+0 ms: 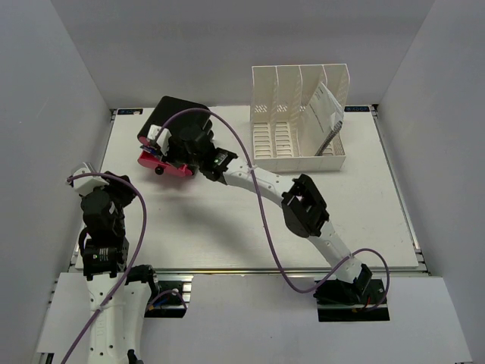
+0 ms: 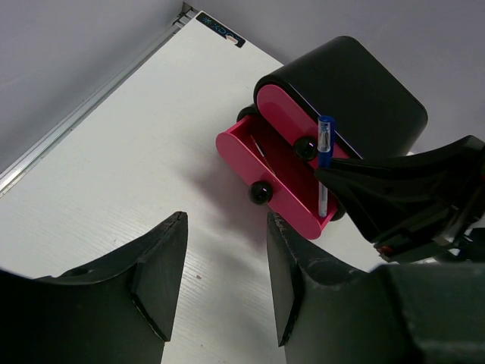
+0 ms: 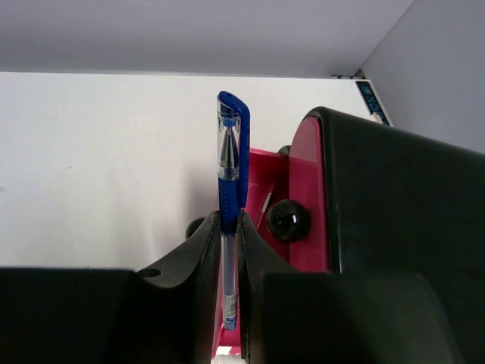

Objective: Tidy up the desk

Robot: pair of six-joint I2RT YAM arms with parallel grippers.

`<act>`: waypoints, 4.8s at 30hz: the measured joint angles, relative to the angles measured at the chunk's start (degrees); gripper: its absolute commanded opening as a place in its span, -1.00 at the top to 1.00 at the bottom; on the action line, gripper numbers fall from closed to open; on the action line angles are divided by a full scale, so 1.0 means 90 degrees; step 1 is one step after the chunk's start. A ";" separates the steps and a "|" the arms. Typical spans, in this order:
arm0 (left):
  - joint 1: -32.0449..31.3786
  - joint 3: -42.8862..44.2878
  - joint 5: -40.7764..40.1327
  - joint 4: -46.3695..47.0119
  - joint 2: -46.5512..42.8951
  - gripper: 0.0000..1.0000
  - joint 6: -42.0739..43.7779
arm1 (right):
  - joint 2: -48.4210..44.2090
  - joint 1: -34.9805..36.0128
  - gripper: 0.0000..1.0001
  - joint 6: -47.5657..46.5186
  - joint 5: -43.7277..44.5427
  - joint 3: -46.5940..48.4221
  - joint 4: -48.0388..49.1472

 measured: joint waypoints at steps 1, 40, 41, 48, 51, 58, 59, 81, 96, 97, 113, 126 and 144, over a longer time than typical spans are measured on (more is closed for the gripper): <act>0.0000 0.0000 0.0000 0.0000 0.0000 -0.11 0.0000 | 0.0039 0.0010 1.00 -0.0068 0.0039 -0.0027 0.0121; 0.0002 0.0000 0.0010 0.0002 0.0032 0.28 -0.0019 | 0.0284 -0.0061 0.67 -0.1044 0.0367 -0.0551 0.0491; 0.0002 0.0000 0.0015 0.0002 0.0053 0.36 -0.0007 | 0.0267 -0.0061 0.79 -0.1044 0.0321 -0.0563 0.0440; 0.0002 -0.0002 0.0476 0.0090 0.0415 0.94 0.0051 | -0.0515 -0.0274 1.00 -0.0478 -0.1015 -0.0750 -0.1207; 0.0002 -0.0002 0.0882 0.0226 0.0816 1.00 0.0066 | -0.1540 -0.0554 1.00 -0.0311 -0.1719 -0.1209 -0.1984; -0.0053 -0.0452 0.2327 0.0821 0.1875 1.00 -0.0746 | -0.4680 -0.1860 1.00 -0.0015 -0.2764 -0.3179 -0.2674; -0.0070 -0.0559 0.2470 0.0925 0.2040 1.00 -0.0959 | -0.5056 -0.2144 1.00 0.0090 -0.2905 -0.3587 -0.2686; -0.0083 0.0760 0.1180 0.0986 0.5615 0.88 -0.2477 | -0.7419 -0.4034 1.00 0.1178 -0.4855 -0.7310 -0.1702; -0.0080 0.1603 0.0884 0.0697 0.6649 0.36 -0.2475 | -0.7606 -0.4403 1.00 0.1192 -0.5168 -0.7509 -0.1630; -0.0078 0.1637 0.0901 0.0690 0.6693 0.33 -0.2450 | -0.7606 -0.4418 1.00 0.1190 -0.5175 -0.7516 -0.1627; -0.0063 0.1914 0.1185 0.0585 0.6994 0.59 -0.2353 | -0.7606 -0.4602 1.00 0.1190 -0.5302 -0.7529 -0.1547; -0.0078 0.1569 0.1294 0.0335 0.6081 1.00 -0.2152 | -0.7606 -0.4660 1.00 0.1190 -0.5404 -0.7529 -0.1532; -0.0435 0.1545 0.1615 0.0226 0.6771 0.38 -0.2414 | -0.7606 -0.4813 1.00 0.1166 -0.5425 -0.7531 -0.1530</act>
